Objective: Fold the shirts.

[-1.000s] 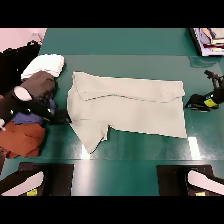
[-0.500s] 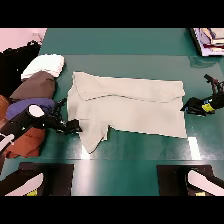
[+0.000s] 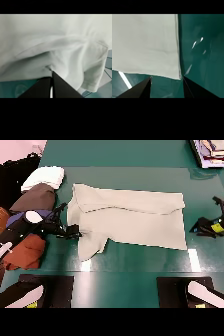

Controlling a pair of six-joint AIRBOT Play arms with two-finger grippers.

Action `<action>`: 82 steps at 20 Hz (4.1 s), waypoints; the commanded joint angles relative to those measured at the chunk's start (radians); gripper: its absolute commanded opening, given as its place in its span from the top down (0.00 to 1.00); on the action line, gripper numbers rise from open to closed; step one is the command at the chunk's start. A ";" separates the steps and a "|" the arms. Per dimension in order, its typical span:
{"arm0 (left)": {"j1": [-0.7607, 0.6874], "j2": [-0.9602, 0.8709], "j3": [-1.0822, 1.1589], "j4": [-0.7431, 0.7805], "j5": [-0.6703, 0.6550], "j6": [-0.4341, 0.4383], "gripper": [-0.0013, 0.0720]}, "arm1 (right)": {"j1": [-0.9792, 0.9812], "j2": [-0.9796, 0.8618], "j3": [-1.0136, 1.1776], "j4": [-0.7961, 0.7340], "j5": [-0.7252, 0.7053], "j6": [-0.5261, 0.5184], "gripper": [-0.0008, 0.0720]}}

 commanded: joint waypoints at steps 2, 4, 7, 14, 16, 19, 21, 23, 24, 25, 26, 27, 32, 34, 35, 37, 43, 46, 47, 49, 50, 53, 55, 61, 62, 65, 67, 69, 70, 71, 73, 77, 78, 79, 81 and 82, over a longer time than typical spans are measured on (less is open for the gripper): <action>0.000 0.001 0.034 -0.014 0.001 0.010 0.95 | -0.134 -0.017 -0.174 0.010 -0.034 0.000 0.38; 0.000 0.001 0.034 -0.014 0.011 0.009 0.95 | -0.154 -0.053 -0.248 0.083 -0.067 -0.037 0.38; 0.000 0.001 0.034 -0.015 0.013 0.009 0.95 | -0.132 -0.097 -0.311 0.175 -0.138 -0.076 0.52; 0.000 0.071 0.034 0.066 -0.023 -0.029 0.95 | -0.056 0.016 -0.315 0.163 -0.216 -0.078 0.96; 0.000 0.174 0.034 0.158 -0.062 -0.096 0.95 | -0.056 0.090 -0.314 0.137 -0.187 -0.078 0.96; 0.000 0.341 0.031 0.223 -0.249 -0.153 0.95 | -0.057 0.226 -0.314 0.089 -0.082 -0.077 0.97; 0.000 0.452 0.021 0.223 -0.372 -0.209 0.95 | -0.057 0.325 -0.315 0.051 -0.012 -0.076 0.96; 0.000 0.558 0.019 0.214 -0.470 -0.300 0.95 | -0.056 0.427 -0.314 -0.008 0.049 -0.049 0.97; 0.000 0.604 0.019 0.201 -0.483 -0.327 0.95 | -0.056 0.470 -0.311 -0.027 0.071 -0.023 0.97; 0.000 0.635 0.023 0.187 -0.464 -0.341 0.95 | -0.056 0.505 -0.299 -0.027 0.079 -0.003 0.97; 0.000 0.637 0.039 0.188 -0.436 -0.338 0.95 | -0.047 0.525 -0.274 -0.012 0.072 0.013 0.97; 0.000 0.626 0.052 0.198 -0.399 -0.335 0.95 | -0.025 0.526 -0.238 -0.002 0.066 0.013 0.97; 0.000 0.397 0.092 0.211 -0.149 -0.220 0.95 | 0.177 0.297 -0.016 0.003 -0.049 0.014 0.97; 0.003 0.268 0.127 0.227 -0.069 -0.188 0.95 | 0.240 0.150 0.077 0.004 -0.103 0.016 0.97; 0.003 0.208 0.150 0.244 -0.029 -0.187 0.95 | 0.258 0.077 0.127 0.005 -0.120 0.017 0.97; 0.003 0.108 0.197 0.267 0.055 -0.182 0.95 | 0.281 -0.066 0.228 0.007 -0.133 0.024 0.97; 0.003 -0.013 0.302 0.274 0.214 -0.185 0.94 | 0.272 -0.340 0.441 0.156 -0.133 0.019 0.83; 0.003 -0.011 0.334 0.274 0.203 -0.183 0.30 | 0.229 -0.407 0.501 0.258 -0.092 -0.032 0.52; 0.003 -0.011 0.354 0.274 0.182 -0.183 0.30 | 0.211 -0.414 0.507 0.276 -0.063 -0.045 0.52; 0.003 -0.011 0.394 0.273 0.121 -0.181 0.30 | 0.170 -0.412 0.497 0.275 -0.025 -0.079 0.52; 0.003 -0.011 0.409 0.269 0.094 -0.181 0.30 | 0.142 -0.412 0.484 0.275 -0.011 -0.087 0.52; 0.002 -0.011 0.412 0.247 0.056 -0.178 0.93 | 0.043 -0.414 0.394 0.276 -0.017 -0.096 0.42; 0.002 -0.012 0.412 0.226 0.063 -0.177 0.94 | -0.003 -0.420 0.323 0.286 -0.056 -0.105 0.18; -0.063 -0.021 0.412 0.208 0.091 -0.178 0.95 | 0.029 -0.528 0.249 0.443 -0.071 -0.183 0.21; -0.084 -0.034 0.412 0.206 0.101 -0.183 0.95 | 0.055 -0.539 0.253 0.441 -0.077 -0.183 0.21; -0.150 -0.101 0.412 0.132 0.124 -0.181 0.95 | 0.115 -0.542 0.253 0.442 -0.123 -0.183 0.78; -0.203 -0.159 0.425 0.108 0.155 -0.181 0.95 | 0.127 -0.526 0.252 0.442 -0.111 -0.204 0.94; -0.262 -0.226 0.462 0.107 0.175 -0.181 0.95 | 0.127 -0.472 0.252 0.444 -0.101 -0.207 0.96; -0.292 -0.265 0.486 0.103 0.184 -0.181 0.95 | 0.130 -0.427 0.253 0.468 -0.095 -0.206 0.97; -0.324 -0.312 0.518 0.088 0.192 -0.181 0.95 | 0.133 -0.378 0.253 0.526 -0.089 -0.206 0.97; -0.383 -0.413 0.587 0.066 0.195 -0.180 0.95 | 0.153 -0.283 0.253 0.642 -0.085 -0.206 0.97; -0.468 -0.586 0.727 0.043 0.191 -0.178 0.95 | 0.257 -0.146 0.308 0.731 -0.075 -0.205 0.97; -0.483 -0.611 0.745 0.042 0.190 -0.176 0.95 | 0.294 -0.128 0.343 0.730 -0.075 -0.204 0.97; -0.496 -0.629 0.755 0.038 0.192 -0.174 0.95 | 0.334 -0.116 0.385 0.731 -0.077 -0.198 0.97; -0.505 -0.648 0.759 0.036 0.196 -0.174 0.95 | 0.408 -0.115 0.464 0.730 -0.078 -0.178 0.97; -0.505 -0.652 0.759 0.036 0.196 -0.174 0.95 | 0.439 -0.115 0.492 0.731 -0.082 -0.177 0.97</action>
